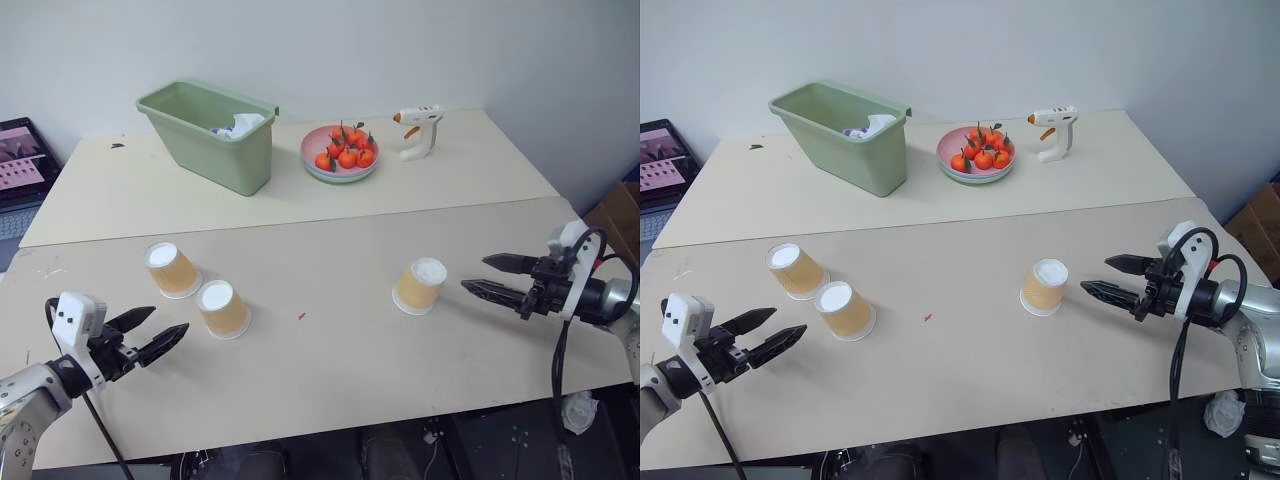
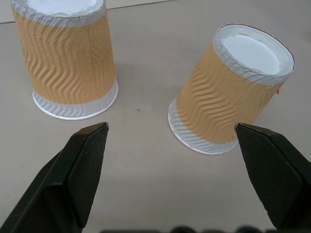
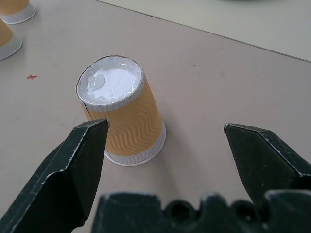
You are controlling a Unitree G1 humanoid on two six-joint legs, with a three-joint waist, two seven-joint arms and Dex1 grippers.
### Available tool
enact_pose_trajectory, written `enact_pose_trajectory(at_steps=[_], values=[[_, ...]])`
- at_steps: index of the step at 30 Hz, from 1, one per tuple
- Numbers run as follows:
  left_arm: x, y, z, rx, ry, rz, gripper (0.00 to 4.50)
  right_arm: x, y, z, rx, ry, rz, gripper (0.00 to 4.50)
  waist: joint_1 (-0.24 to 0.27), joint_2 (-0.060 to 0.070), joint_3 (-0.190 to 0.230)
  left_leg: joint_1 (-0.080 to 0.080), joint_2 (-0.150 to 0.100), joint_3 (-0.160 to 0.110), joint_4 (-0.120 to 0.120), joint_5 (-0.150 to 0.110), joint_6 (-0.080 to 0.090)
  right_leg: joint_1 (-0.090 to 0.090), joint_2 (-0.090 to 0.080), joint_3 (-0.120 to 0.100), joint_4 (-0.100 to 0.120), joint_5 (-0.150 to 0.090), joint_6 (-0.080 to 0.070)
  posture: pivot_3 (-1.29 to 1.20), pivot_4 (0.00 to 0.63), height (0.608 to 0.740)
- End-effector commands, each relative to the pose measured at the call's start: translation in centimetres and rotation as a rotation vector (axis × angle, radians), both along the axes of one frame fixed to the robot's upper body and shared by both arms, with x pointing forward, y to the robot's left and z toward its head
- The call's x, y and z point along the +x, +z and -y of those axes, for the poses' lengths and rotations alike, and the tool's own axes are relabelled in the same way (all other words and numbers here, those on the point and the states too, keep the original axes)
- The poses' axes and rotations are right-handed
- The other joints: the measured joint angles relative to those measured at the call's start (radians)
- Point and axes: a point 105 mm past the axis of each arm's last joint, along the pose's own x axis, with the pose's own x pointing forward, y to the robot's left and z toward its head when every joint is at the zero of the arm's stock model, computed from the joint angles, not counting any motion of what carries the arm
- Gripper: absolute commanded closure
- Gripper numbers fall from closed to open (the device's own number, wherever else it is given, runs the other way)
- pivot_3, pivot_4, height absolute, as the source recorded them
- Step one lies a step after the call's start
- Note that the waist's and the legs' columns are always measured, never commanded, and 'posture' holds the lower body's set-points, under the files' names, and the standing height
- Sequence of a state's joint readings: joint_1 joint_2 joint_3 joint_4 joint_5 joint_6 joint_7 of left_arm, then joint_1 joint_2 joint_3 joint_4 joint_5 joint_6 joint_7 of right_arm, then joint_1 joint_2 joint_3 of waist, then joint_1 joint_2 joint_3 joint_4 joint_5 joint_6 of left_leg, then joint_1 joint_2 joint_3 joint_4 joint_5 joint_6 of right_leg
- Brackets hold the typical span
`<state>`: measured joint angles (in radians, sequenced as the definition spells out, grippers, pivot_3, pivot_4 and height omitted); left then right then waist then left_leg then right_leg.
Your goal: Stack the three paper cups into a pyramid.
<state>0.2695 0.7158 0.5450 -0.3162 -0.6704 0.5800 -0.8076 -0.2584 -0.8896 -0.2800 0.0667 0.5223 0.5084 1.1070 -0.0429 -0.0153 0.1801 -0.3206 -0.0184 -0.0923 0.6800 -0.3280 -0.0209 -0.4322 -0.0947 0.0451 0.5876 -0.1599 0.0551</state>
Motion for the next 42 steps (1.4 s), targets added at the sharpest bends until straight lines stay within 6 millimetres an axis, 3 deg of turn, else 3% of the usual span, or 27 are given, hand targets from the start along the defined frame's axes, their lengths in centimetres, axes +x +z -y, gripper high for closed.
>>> enact_pose_trajectory(at_steps=[1, 7, 11, 15, 21, 25, 31, 42], values=[[-0.3, 1.5, 1.0, 0.014, -0.067, 0.048, 0.05, 0.3, 1.5, -0.6, -0.011, 0.033, 0.067, 0.0, -0.001, 0.0, 0.0, 0.0, 0.0, 0.0, 0.0, 0.0, 0.0, 0.0, 0.0, 0.0, 0.0, 0.0, 0.0, 0.0, 0.15, 0.725], [-1.4, 1.9, 2.2, 0.058, -0.192, -0.014, 0.05, 1.9, 6.2, -2.5, 0.006, 0.075, 0.238, 0.0, -0.007, 0.0, 0.0, 0.001, 0.0, 0.002, 0.0, 0.0, 0.0, -0.001, 0.0, 0.002, 0.002, 0.0, 0.0, 0.0, 0.15, 0.725], [-1.3, 1.8, 2.0, 0.071, -0.202, -0.023, 0.05, 1.0, 7.9, -6.0, 0.029, 0.236, 0.26, 0.0, -0.002, 0.0, 0.001, 0.001, 0.001, 0.001, 0.0, 0.0, 0.0, -0.002, 0.001, 0.002, 0.006, -0.003, -0.002, 0.0, 0.15, 0.725], [-1.3, 1.9, 1.9, 0.077, -0.211, -0.021, 0.05, -2.3, 7.3, -11.4, 0.079, 0.502, 0.196, 0.0, 0.0, 0.0, 0.001, 0.0, 0.001, 0.001, 0.0, 0.0, 0.0, -0.005, 0.001, 0.002, 0.006, -0.003, -0.002, 0.0, 0.15, 0.725], [-1.0, 1.8, 2.4, 0.077, -0.223, -0.004, 0.05, -3.8, 5.9, -14.4, 0.114, 0.621, 0.15, 0.0, 0.001, -0.002, 0.0, 0.001, 0.0, 0.0, 0.001, 0.0, 0.0, -0.006, 0.0, 0.001, 0.006, -0.003, -0.002, 0.0, 0.15, 0.725], [-0.4, 1.4, 3.1, 0.085, -0.237, -0.005, 0.05, -4.4, 6.0, -15.3, 0.136, 0.68, 0.147, 0.0, 0.005, -0.002, 0.0, 0.001, 0.0, -0.001, 0.001, 0.0, 0.0, -0.007, 0.001, 0.0, 0.006, -0.003, -0.002, 0.0, 0.15, 0.725], [2.2, 1.0, 3.3, 0.108, -0.204, 0.04, 0.05, -5.0, 5.5, -16.6, 0.136, 0.745, 0.14, 0.0, 0.004, -0.002, 0.0, 0.002, 0.0, -0.001, 0.001, 0.0, 0.0, -0.007, 0.001, 0.0, 0.006, -0.003, -0.002, 0.0, 0.15, 0.725], [5.2, 0.8, 5.2, 0.081, -0.23, 0.078, 0.05, -4.8, 5.3, -16.2, 0.133, 0.709, 0.15, 0.0, 0.004, -0.003, 0.0, 0.001, 0.0, -0.001, 0.001, 0.0, 0.0, -0.007, 0.001, 0.0, 0.006, -0.002, -0.002, 0.0, 0.15, 0.725]])
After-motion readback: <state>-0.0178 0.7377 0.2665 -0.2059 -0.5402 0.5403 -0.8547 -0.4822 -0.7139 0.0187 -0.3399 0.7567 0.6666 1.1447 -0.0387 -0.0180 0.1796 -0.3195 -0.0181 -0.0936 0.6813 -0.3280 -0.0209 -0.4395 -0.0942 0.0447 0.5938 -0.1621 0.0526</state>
